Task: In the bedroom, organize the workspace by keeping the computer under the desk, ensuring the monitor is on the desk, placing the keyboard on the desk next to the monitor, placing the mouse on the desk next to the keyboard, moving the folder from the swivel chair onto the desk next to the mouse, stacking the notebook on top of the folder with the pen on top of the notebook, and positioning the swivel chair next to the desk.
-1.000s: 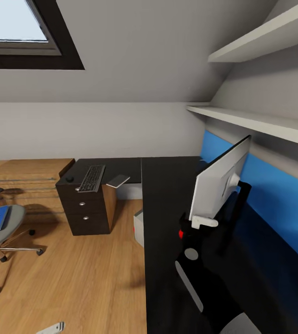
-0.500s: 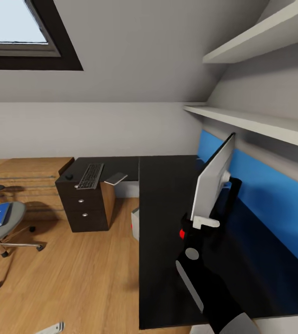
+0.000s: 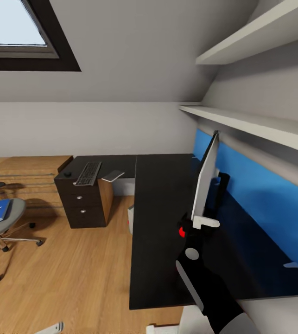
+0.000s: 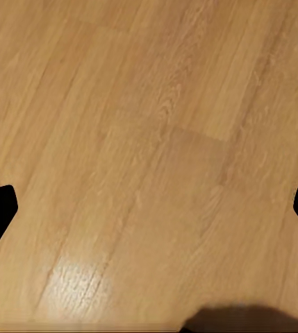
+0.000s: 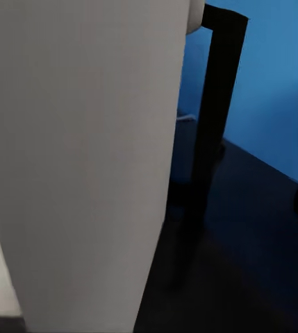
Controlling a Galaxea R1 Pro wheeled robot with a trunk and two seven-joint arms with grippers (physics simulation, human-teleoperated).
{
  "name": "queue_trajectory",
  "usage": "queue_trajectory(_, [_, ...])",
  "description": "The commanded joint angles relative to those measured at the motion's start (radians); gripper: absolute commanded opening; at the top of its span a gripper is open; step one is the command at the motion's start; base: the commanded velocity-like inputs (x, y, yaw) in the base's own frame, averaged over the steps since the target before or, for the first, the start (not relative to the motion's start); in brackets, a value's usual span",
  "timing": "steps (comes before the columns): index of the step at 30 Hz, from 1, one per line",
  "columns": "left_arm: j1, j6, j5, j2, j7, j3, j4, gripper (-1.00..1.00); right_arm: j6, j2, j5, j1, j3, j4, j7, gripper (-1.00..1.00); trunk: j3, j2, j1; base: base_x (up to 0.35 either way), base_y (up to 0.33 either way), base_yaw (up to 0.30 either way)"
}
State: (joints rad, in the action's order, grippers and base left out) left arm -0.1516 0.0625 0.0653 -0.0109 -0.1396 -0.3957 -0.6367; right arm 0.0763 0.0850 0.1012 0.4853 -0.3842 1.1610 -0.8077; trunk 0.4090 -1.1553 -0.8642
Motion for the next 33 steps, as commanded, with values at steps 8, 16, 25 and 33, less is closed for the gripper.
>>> queue_trajectory(8, [0.000,0.007,0.007,-0.001,-0.002,-0.002,-0.001,1.00,0.008,-0.001,0.003,0.001,-0.001,0.002,-0.007,1.00,0.001,-0.001,0.000,-0.053,-0.174,0.000])
queue_trajectory(16, [0.000,0.007,0.007,-0.001,-0.002,-0.002,-0.001,1.00,0.008,-0.001,0.003,0.001,-0.003,0.002,-0.005,1.00,0.001,-0.001,0.000,-0.002,-0.143,0.000])
queue_trajectory(25, [0.000,0.007,0.007,0.000,-0.002,-0.002,-0.001,1.00,0.008,-0.001,0.002,0.001,-0.005,0.002,-0.005,1.00,0.001,-0.001,0.000,-0.061,-0.155,0.000])
queue_trajectory(33, [0.000,0.007,0.008,0.000,-0.002,-0.002,-0.001,1.00,0.008,-0.001,0.002,0.001,-0.005,0.002,-0.005,1.00,0.001,-0.001,0.000,-0.045,-0.072,0.000])
